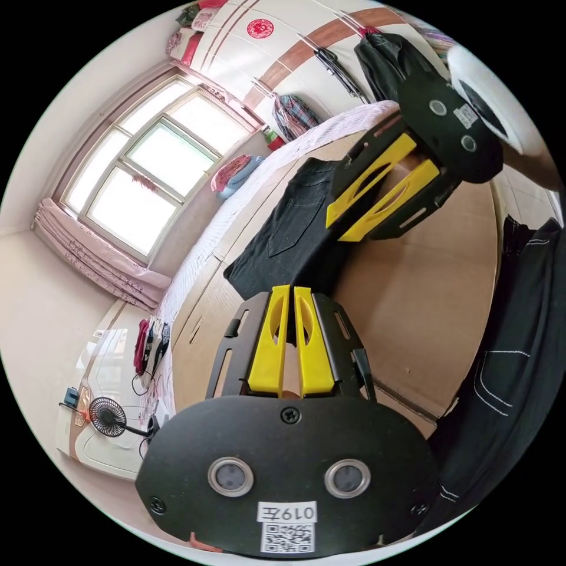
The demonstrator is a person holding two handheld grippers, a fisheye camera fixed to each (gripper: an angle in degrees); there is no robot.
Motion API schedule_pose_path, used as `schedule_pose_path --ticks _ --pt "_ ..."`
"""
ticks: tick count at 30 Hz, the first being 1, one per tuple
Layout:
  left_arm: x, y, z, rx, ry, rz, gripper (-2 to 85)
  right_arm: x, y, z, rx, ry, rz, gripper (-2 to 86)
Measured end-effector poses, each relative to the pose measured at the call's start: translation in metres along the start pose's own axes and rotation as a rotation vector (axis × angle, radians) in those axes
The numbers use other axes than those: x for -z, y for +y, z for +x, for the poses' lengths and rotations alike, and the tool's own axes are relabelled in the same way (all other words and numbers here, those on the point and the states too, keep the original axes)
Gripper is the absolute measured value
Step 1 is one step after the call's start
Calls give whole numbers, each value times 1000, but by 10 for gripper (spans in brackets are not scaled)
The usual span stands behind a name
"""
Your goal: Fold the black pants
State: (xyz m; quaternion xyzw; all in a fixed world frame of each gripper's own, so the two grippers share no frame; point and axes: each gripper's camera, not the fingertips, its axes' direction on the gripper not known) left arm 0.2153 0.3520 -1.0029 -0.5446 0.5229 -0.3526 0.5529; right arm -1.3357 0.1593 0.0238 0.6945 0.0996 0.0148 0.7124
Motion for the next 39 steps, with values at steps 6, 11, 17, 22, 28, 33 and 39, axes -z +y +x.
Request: schedule_pose_path --ticks 6,11,17,22,28,33,39 --pt "6 -2 12 -32 -33 6 11 -5 -18 -6 -6 30 -5 -4" --pt "6 -11 46 -169 -196 -38 17 -15 -37 -13 -33 43 -4 -7" --pt "3 -18 48 -198 -229 -125 41 -26 -61 -9 -76 43 2 -7" --pt "0 -23 54 -232 -245 -171 19 -35 -79 -10 -73 45 -2 -5" --pt "-5 -26 55 -206 -218 -193 6 -61 -101 -24 -41 127 -75 21" --pt "-3 -22 27 -92 -97 -146 5 -80 -106 -19 -20 238 -145 59" --pt "-9 -17 19 -79 -72 -133 4 -110 -98 0 36 343 -297 48"
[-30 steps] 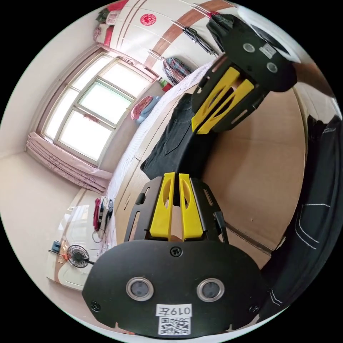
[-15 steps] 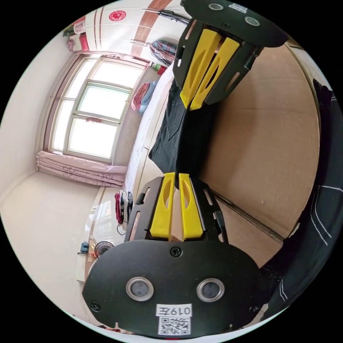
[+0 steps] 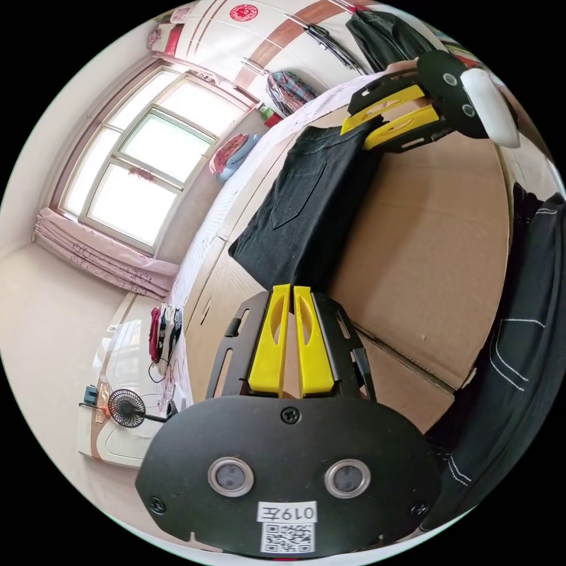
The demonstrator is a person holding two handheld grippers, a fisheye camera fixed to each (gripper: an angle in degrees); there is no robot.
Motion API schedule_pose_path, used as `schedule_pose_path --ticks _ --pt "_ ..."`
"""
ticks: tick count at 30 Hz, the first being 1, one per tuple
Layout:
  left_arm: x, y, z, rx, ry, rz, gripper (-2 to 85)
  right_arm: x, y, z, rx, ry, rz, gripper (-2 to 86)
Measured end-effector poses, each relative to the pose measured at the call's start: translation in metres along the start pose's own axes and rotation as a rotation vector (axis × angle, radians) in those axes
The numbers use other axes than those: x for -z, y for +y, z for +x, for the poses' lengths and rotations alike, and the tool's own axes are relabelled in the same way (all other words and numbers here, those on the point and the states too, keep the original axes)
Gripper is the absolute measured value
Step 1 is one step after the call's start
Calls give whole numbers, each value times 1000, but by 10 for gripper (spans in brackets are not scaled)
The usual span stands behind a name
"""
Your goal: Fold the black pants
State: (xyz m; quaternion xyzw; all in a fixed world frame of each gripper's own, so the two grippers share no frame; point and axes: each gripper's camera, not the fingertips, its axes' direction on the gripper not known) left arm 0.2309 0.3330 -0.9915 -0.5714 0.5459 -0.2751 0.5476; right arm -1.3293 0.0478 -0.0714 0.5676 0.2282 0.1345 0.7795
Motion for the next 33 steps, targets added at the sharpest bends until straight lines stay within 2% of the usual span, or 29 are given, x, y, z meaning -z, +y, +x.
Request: schedule_pose_path --ticks 1,3,9,13,17,19,21,24,27,33 --pt "-1 0 1 -7 -7 -2 4 -11 -2 1 20 23 -57 28" --pt "-4 -1 4 -32 -19 -5 4 -18 -2 4 37 22 -53 9" --pt "-17 5 -9 -46 63 1 6 -42 -20 58 -55 -141 -47 -6" --pt "-22 8 -10 -38 16 17 6 -51 -39 62 -22 -29 -38 -3" --pt "-25 20 1 -147 -97 47 8 -63 -50 88 -26 21 -18 2" --pt "-25 27 -9 -150 -86 57 8 -68 -52 100 -23 62 -8 5" --pt "-26 39 -38 -85 2 57 8 -71 -50 116 -24 73 9 10" --pt "-36 59 -82 38 113 52 7 -76 -39 156 -58 28 31 21" --pt "-52 72 -120 159 90 26 6 -90 -28 209 -121 -24 10 13" --pt "-96 52 -169 238 12 72 6 -149 -8 393 -530 -145 75 -8"
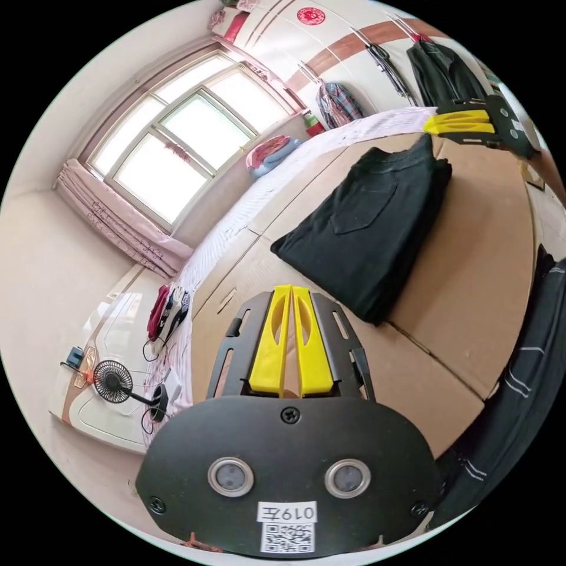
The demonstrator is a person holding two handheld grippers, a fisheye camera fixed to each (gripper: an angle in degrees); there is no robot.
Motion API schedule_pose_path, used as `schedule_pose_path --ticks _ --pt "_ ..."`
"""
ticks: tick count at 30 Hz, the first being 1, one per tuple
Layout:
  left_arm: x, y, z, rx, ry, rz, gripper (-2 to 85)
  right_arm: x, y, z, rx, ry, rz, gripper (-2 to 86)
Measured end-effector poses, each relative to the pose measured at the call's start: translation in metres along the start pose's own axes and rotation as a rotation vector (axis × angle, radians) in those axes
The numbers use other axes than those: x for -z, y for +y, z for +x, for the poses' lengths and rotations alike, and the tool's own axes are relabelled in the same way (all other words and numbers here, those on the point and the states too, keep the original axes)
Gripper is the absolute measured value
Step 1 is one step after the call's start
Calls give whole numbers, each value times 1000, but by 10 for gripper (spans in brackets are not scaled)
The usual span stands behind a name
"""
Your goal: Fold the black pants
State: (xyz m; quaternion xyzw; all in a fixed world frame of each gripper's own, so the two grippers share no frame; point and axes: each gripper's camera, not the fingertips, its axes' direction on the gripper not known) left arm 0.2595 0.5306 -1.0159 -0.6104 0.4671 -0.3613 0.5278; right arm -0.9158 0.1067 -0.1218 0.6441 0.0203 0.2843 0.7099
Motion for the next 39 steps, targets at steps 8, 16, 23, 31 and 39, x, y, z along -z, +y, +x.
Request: schedule_pose_path --ticks 8,16,23,31,39 --pt "-73 -22 -81 163 223 70 8 -155 -65 226 -303 -364 -164 -9" --pt "-168 -28 -172 311 448 63 10 -323 -18 403 -801 -940 -101 16" --pt "-271 -12 -265 536 709 105 17 -427 51 480 -1107 -1174 -88 85" --pt "-354 -3 -330 669 712 30 35 -498 37 520 -1142 -1367 -121 85" --pt "-452 48 -379 881 912 -78 75 -540 16 552 -1198 -1473 -69 52"
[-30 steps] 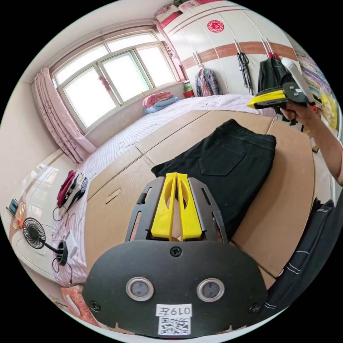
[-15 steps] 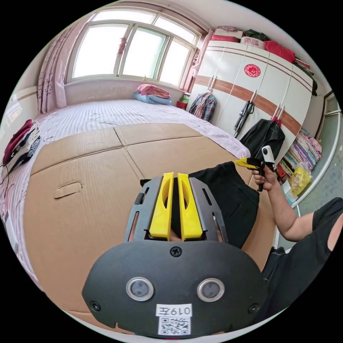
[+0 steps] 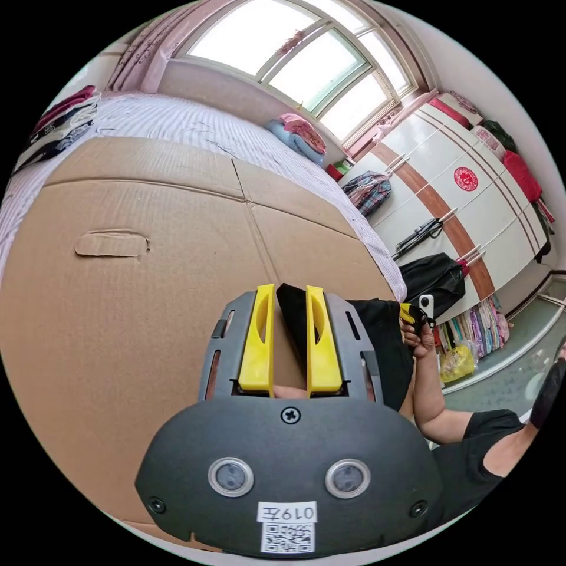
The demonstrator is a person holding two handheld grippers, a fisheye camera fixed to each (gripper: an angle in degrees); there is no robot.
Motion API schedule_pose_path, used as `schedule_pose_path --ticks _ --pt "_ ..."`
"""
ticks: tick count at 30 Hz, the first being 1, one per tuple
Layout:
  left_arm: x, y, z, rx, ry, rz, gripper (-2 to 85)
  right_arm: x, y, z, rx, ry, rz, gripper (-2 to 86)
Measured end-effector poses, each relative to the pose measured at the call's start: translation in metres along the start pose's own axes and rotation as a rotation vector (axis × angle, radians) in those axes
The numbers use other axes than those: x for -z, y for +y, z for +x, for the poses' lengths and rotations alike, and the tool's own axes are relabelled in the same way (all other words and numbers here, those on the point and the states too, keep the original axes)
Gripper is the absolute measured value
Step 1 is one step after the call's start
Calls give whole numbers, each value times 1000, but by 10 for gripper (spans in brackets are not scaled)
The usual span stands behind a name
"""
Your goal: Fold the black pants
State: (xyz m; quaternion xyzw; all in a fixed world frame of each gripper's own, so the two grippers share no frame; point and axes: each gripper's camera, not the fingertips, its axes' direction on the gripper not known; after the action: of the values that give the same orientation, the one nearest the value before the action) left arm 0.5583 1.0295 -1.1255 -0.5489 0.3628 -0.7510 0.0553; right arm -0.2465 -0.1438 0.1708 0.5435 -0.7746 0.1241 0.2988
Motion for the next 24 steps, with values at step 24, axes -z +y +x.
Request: schedule_pose_path --ticks 24 --pt "-68 -68 -81 37 175 -151 67 -32 -73 -36 -20 43 -16 -4"
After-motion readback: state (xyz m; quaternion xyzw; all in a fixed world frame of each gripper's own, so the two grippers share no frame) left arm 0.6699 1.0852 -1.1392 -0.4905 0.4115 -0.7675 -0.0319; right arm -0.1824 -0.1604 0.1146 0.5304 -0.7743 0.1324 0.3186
